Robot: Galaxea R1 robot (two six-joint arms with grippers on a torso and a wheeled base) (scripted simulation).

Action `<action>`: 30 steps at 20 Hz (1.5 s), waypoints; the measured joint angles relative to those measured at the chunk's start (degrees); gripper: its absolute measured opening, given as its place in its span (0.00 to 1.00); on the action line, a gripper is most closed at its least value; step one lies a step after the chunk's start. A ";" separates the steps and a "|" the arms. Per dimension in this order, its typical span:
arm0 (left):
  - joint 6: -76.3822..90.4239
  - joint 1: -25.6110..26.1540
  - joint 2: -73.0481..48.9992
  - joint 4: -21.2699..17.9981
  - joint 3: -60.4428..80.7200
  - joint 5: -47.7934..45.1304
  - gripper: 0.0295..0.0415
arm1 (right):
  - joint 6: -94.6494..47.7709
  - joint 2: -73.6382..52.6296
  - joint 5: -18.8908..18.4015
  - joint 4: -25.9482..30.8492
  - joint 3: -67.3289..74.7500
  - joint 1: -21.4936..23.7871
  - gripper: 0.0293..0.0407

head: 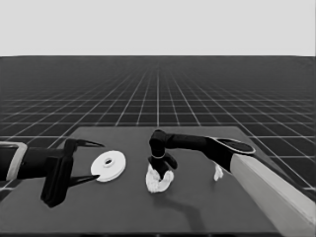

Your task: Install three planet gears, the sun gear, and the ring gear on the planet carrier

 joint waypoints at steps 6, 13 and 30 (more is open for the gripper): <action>0.00 0.00 0.00 0.00 0.00 0.00 0.75 | 3.60 0.00 0.00 0.00 0.00 0.00 0.14; 0.00 0.00 0.00 0.00 0.00 0.00 0.75 | 5.61 -0.03 0.01 0.00 -0.02 -0.15 0.80; 0.00 0.00 0.00 0.00 0.00 0.00 0.75 | -90.69 -41.06 11.32 -13.36 50.33 -6.22 0.89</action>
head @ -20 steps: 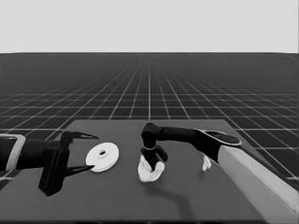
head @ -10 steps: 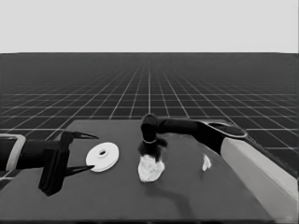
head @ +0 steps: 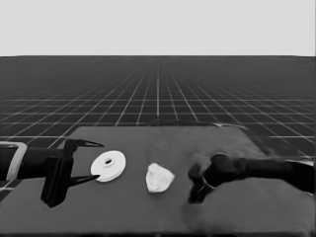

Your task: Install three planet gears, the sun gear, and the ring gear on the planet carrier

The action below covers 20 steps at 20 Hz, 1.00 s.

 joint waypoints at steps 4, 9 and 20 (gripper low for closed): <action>0.00 0.00 0.00 0.00 0.00 0.00 0.75 | -19.12 -31.15 6.27 -9.45 25.48 -7.29 0.81; -27.79 11.38 9.43 25.59 -10.63 20.85 0.85 | -21.54 -34.65 7.10 -10.66 28.69 -8.02 0.81; -60.76 21.53 45.80 -9.80 -81.71 41.74 0.75 | -21.72 -34.89 7.17 -10.76 28.92 -8.06 0.81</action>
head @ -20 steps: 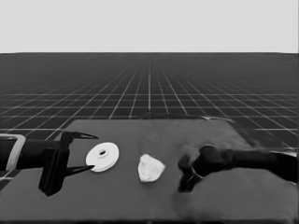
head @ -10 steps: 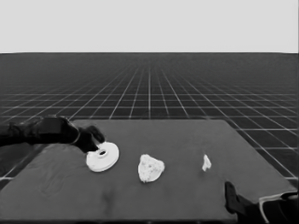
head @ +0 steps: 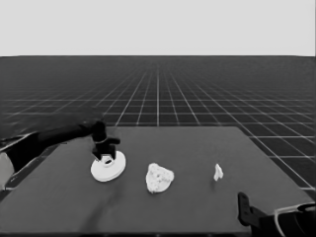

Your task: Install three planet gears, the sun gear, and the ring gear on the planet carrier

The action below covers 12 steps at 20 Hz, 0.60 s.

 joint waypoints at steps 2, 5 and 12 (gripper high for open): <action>1.18 2.41 1.32 1.07 -2.90 -1.90 0.75 | 0.00 0.00 0.00 0.00 0.00 0.00 0.81; 1.77 3.27 1.96 1.44 -4.32 -2.73 0.75 | 0.00 0.00 0.00 0.00 0.00 0.00 0.81; 1.91 3.39 2.11 1.53 -4.66 -2.92 0.44 | 0.00 0.00 0.00 0.00 0.00 0.00 0.81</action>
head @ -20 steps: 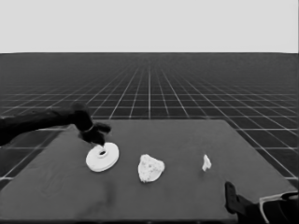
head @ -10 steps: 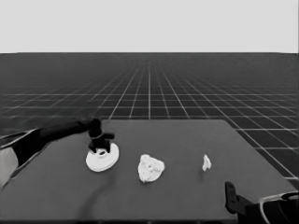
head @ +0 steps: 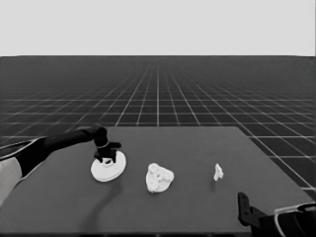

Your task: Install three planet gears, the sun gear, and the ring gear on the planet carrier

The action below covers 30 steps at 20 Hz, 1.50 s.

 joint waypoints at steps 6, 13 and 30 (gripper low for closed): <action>0.00 0.00 0.00 0.00 -0.01 -0.01 0.44 | 0.00 0.00 0.00 0.00 0.00 0.00 0.81; -3.10 -9.80 -3.41 -5.88 7.43 7.94 0.44 | 0.00 0.00 0.00 0.00 0.00 0.00 0.81; -37.73 -2.12 28.20 3.43 10.13 9.22 0.47 | 0.00 0.00 0.00 0.00 0.00 0.00 0.81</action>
